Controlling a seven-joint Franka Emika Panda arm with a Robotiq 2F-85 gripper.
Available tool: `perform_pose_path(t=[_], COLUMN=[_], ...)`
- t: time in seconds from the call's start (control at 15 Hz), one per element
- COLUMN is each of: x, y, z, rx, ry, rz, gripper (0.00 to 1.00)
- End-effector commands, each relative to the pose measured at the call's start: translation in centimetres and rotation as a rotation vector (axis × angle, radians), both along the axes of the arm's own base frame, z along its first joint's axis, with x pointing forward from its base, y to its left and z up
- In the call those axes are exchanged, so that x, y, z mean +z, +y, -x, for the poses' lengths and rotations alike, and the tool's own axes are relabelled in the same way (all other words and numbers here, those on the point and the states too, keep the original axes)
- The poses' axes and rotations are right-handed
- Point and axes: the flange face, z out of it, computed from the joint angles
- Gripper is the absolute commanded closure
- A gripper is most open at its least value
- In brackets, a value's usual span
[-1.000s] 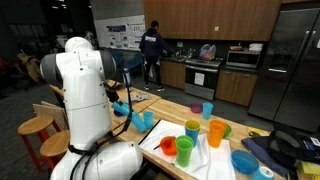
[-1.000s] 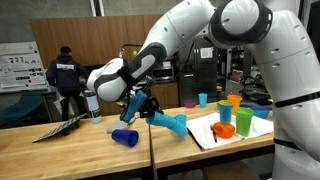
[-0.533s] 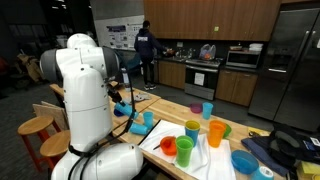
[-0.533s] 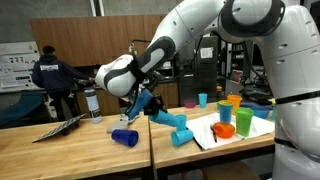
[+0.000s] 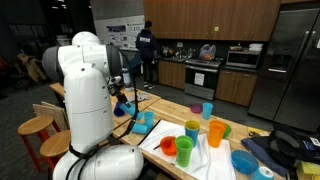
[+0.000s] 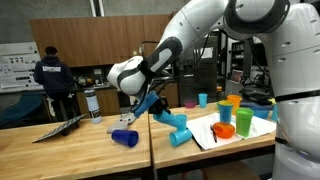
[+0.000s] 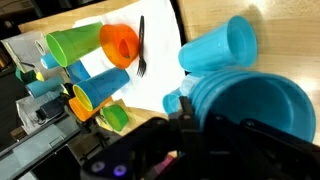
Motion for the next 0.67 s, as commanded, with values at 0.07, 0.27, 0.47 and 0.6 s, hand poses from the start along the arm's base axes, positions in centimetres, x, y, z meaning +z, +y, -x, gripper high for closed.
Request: perform_pose_path(t=[0.07, 0.27, 0.47, 0.6], x=[2.2, 3.6, 5.3, 6.1], y=[-1.7, -1.4, -0.3, 0.2], z=[0.8, 1.7, 2.9, 3.8], rx=[-0.019, 0.011, 0.048, 0.054], ry=[-0.048, -0.067, -0.071, -0.082], rz=[-0.025, -0.04, -0.044, -0.05], gripper=[0.97, 0.97, 0.97, 0.97])
